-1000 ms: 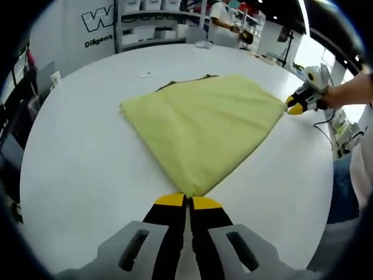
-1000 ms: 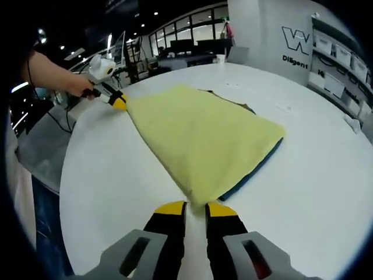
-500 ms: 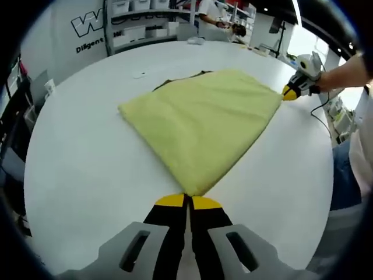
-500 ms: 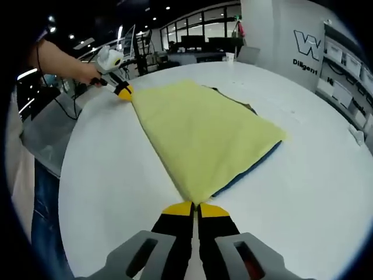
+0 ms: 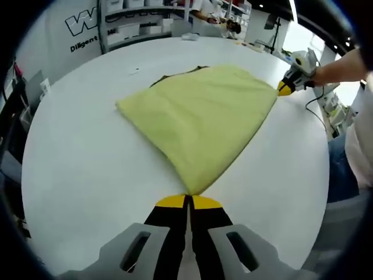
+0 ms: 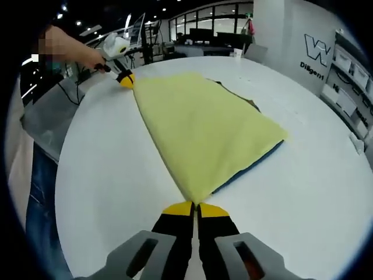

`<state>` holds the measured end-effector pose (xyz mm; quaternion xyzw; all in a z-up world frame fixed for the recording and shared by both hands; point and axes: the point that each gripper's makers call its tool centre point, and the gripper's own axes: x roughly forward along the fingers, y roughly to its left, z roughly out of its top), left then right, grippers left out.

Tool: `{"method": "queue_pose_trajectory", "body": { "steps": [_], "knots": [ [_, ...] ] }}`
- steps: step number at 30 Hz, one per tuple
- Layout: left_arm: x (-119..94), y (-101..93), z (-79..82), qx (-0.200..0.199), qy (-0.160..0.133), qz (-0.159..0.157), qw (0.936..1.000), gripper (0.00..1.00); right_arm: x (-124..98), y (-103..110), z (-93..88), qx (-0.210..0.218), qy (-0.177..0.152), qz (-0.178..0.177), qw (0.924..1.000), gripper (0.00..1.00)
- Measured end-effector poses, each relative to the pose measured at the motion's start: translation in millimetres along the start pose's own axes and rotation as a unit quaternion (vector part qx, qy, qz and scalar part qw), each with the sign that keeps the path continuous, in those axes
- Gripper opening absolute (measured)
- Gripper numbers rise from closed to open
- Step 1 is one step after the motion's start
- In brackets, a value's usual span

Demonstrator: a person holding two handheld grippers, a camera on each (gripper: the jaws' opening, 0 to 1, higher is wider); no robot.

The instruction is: Fold the garment on the visible template until the final outline fits inside the template.

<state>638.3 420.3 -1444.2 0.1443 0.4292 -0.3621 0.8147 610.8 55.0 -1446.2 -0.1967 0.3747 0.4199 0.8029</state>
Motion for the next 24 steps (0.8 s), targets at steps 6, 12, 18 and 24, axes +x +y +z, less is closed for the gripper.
{"method": "queue_pose_trajectory", "body": {
  "steps": [6, 12, 18, 24],
  "knots": [
    [-2.9, -7.0, -5.3, 0.001, 0.004, -0.012, 0.9999, 0.01, -5.1, 5.1, -6.2, 0.006, 0.0, -0.004, 1.0, 0.0],
    [-8.1, -19.1, -12.7, 0.0, 0.005, -0.022, 0.9997, 0.01, -18.1, 15.0, -18.7, 0.008, 0.004, -0.006, 0.9999, 0.0],
    [-7.4, -13.5, -18.1, -0.016, 0.008, 0.0, 0.9998, 0.07, -23.4, 16.4, -9.3, 0.026, -0.019, -0.016, 0.9994, 0.0],
    [-10.9, -4.8, -7.2, -0.045, -0.01, 0.016, 0.9988, 0.18, -19.5, 4.5, 30.7, 0.063, -0.065, -0.026, 0.9956, 0.03]
  ]
}}
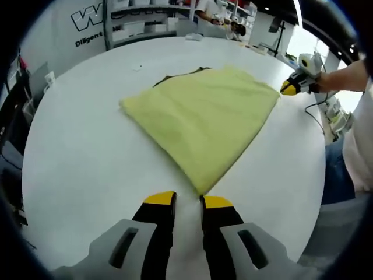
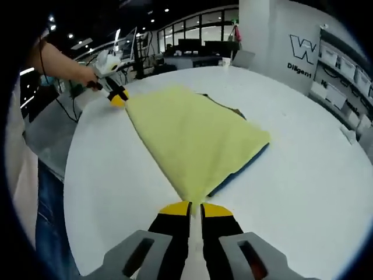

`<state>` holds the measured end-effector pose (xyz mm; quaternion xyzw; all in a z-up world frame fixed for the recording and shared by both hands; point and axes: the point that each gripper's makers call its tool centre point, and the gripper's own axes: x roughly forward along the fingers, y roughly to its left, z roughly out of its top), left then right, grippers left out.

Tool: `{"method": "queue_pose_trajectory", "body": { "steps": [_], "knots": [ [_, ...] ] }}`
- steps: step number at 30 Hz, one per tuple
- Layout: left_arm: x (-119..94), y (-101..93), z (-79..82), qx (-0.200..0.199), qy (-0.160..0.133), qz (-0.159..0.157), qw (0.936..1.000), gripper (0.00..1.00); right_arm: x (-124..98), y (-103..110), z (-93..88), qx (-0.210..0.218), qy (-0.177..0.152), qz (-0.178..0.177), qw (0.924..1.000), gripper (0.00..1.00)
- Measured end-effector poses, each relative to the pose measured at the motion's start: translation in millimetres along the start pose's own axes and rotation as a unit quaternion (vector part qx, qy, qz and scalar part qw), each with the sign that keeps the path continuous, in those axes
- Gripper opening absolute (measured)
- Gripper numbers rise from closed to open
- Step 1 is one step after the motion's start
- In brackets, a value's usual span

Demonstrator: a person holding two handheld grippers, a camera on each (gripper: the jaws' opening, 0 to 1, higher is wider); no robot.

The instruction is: Fold the garment on the visible template until the final outline fits inside the template.

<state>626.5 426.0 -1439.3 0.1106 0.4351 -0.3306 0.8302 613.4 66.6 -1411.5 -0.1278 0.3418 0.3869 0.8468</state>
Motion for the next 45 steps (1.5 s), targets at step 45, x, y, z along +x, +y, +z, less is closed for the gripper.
{"method": "queue_pose_trajectory", "body": {
  "steps": [45],
  "knots": [
    [41.9, -62.4, 62.6, 0.089, -0.016, -0.033, 0.9953, 0.29, 51.3, 37.0, 36.5, -0.082, 0.011, 0.012, 0.9965, 0.08]
  ]
}}
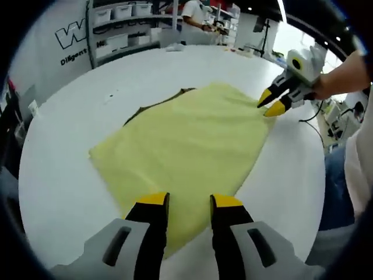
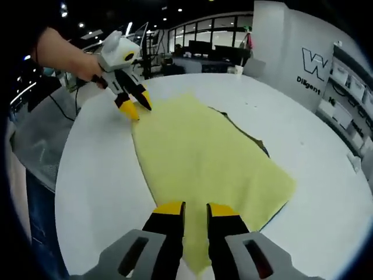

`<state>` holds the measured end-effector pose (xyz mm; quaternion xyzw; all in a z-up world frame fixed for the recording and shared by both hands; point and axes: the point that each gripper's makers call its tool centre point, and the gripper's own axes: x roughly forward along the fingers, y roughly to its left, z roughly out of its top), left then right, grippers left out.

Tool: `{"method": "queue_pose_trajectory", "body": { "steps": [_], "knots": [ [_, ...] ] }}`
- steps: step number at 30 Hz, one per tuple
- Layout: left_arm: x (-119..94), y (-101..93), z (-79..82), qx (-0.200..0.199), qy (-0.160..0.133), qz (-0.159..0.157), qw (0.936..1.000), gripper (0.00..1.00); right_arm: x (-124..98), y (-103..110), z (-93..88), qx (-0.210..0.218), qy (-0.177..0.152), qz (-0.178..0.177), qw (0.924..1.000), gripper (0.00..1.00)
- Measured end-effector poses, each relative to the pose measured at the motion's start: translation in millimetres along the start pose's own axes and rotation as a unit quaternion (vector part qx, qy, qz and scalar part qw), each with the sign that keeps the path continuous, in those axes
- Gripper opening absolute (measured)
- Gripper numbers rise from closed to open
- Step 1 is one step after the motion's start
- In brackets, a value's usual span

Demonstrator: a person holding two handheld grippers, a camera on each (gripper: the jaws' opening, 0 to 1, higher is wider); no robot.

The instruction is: Fold the garment on the visible template until the final outline fits inside the template.

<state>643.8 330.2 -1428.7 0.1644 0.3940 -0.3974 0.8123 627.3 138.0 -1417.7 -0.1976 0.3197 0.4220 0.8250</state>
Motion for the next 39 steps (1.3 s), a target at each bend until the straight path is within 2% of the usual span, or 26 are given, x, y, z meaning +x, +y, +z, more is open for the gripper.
{"method": "queue_pose_trajectory", "body": {
  "steps": [3, 5, 9, 13, 16, 18, 20, 21, 22, 27, 28, 33, 39],
  "knots": [
    [3.5, -6.6, 1.3, 0.014, -0.004, 0.003, 0.9999, 0.3, 9.9, 11.5, 8.4, -0.014, -0.001, 0.015, 0.9998, 0.08],
    [5.1, -16.1, 13.3, 0.028, -0.026, -0.001, 0.9993, 0.31, 17.0, 20.4, 16.3, -0.025, -0.004, 0.024, 0.9994, 0.09],
    [16.2, -35.1, 29.9, 0.045, -0.043, -0.014, 0.9979, 0.31, 33.6, 37.9, 30.1, -0.049, -0.008, 0.047, 0.9977, 0.08],
    [30.5, -49.5, 42.0, 0.058, -0.052, -0.026, 0.9967, 0.3, 46.4, 48.5, 39.9, -0.062, -0.009, 0.06, 0.9962, 0.07],
    [37.6, -56.9, 45.3, 0.069, -0.051, -0.032, 0.9958, 0.29, 53.9, 53.0, 43.9, -0.073, -0.01, 0.066, 0.9951, 0.05],
    [42.7, -57.7, 40.7, 0.072, -0.041, -0.031, 0.9961, 0.29, 58.6, 53.7, 42.3, -0.079, -0.005, 0.067, 0.9946, 0.06],
    [45.4, -53.4, 27.4, 0.074, -0.018, -0.022, 0.9968, 0.3, 61.5, 52.6, 35.7, -0.083, 0.005, 0.067, 0.9942, 0.08],
    [43.9, -55.7, 31.5, 0.07, -0.041, -0.03, 0.9963, 0.3, 61.6, 51.4, 32.5, -0.085, 0.008, 0.066, 0.9942, 0.1],
    [41.8, -50.2, 28.4, 0.061, -0.039, -0.019, 0.9972, 0.31, 60.5, 49.2, 28.2, -0.083, 0.01, 0.064, 0.9945, 0.11],
    [31.3, -39.6, 17.4, 0.048, -0.042, -0.007, 0.998, 0.38, 48.9, 43.7, 15.7, -0.059, 0.001, 0.059, 0.9965, 0.11],
    [28.2, -36.7, 10.3, 0.046, -0.031, -0.004, 0.9985, 0.37, 47.7, 43.1, 14.7, -0.058, 0.0, 0.058, 0.9967, 0.11],
    [14.2, -22.0, -1.0, 0.031, -0.036, 0.008, 0.9988, 0.36, 34.1, 33.5, 2.5, -0.03, -0.005, 0.05, 0.9983, 0.15],
    [-2.6, 1.6, -18.4, -0.01, -0.03, 0.026, 0.9992, 0.37, 18.6, 25.5, -12.6, -0.008, -0.005, 0.042, 0.9991, 0.15]
  ]
}}
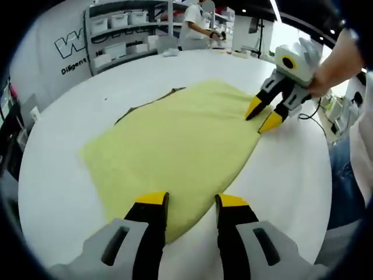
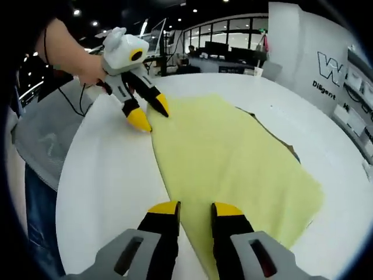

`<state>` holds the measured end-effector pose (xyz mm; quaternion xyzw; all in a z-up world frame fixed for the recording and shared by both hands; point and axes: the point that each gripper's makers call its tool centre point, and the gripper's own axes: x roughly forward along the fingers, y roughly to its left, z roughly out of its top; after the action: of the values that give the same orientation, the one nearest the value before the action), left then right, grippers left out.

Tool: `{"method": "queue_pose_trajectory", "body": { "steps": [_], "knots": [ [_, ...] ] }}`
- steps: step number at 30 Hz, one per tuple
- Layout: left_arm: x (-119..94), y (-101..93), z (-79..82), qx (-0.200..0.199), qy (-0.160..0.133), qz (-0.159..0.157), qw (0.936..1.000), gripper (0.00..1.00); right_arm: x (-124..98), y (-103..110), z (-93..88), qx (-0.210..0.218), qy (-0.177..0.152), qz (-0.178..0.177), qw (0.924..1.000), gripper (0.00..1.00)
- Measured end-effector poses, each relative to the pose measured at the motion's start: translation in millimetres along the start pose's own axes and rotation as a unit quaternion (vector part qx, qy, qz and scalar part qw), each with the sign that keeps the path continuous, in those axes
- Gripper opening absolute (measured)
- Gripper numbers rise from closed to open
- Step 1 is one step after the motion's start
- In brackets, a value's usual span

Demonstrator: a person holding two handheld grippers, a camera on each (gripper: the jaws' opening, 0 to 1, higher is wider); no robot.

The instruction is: Fold the garment on the visible template until the final outline fits inside the template.

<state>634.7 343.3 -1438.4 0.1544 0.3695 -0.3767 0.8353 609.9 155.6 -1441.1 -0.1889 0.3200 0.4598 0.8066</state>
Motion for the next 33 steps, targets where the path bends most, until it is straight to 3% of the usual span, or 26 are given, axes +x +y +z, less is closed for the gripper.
{"method": "queue_pose_trajectory", "body": {
  "steps": [3, 6, 9, 13, 16, 18, 19, 25, 33],
  "knots": [
    [-6.0, 5.7, -0.5, -0.027, -0.007, -0.002, 0.9996, 0.37, -9.8, -4.2, -7.9, 0.015, -0.001, -0.004, 0.9999, 0.15],
    [-9.8, 4.8, 6.4, -0.027, -0.015, -0.009, 0.9995, 0.35, -17.2, -7.1, -9.6, 0.022, -0.001, -0.008, 0.9997, 0.12],
    [-6.6, 1.6, 26.4, -0.021, -0.041, -0.012, 0.9989, 0.33, -20.4, -10.8, -6.0, 0.031, -0.006, -0.014, 0.9994, 0.11],
    [10.9, -9.2, 40.0, -0.012, -0.041, -0.02, 0.9989, 0.32, -15.4, -14.7, 6.1, 0.037, -0.016, -0.019, 0.999, 0.09],
    [23.1, -14.1, 30.8, 0.015, -0.011, -0.018, 0.9997, 0.33, -9.3, -14.4, 9.1, 0.028, -0.011, -0.021, 0.9993, 0.08],
    [25.8, -11.2, 17.9, 0.016, 0.01, -0.007, 0.9998, 0.36, -7.2, -14.5, 0.2, 0.024, 0.002, -0.02, 0.9995, 0.08],
    [24.0, -11.6, 22.4, 0.019, -0.01, -0.008, 0.9997, 0.36, -7.8, -14.7, -4.6, 0.023, 0.008, -0.021, 0.9995, 0.08],
    [6.9, 5.9, 2.1, 0.0, -0.004, 0.012, 0.9999, 0.42, -22.1, -20.1, -20.2, 0.034, -0.002, -0.034, 0.9988, 0.1],
    [-11.7, 22.9, -15.7, -0.031, -0.005, 0.036, 0.9989, 0.36, -37.1, -28.9, -36.9, 0.052, 0.003, -0.053, 0.9972, 0.09]
  ]
}}
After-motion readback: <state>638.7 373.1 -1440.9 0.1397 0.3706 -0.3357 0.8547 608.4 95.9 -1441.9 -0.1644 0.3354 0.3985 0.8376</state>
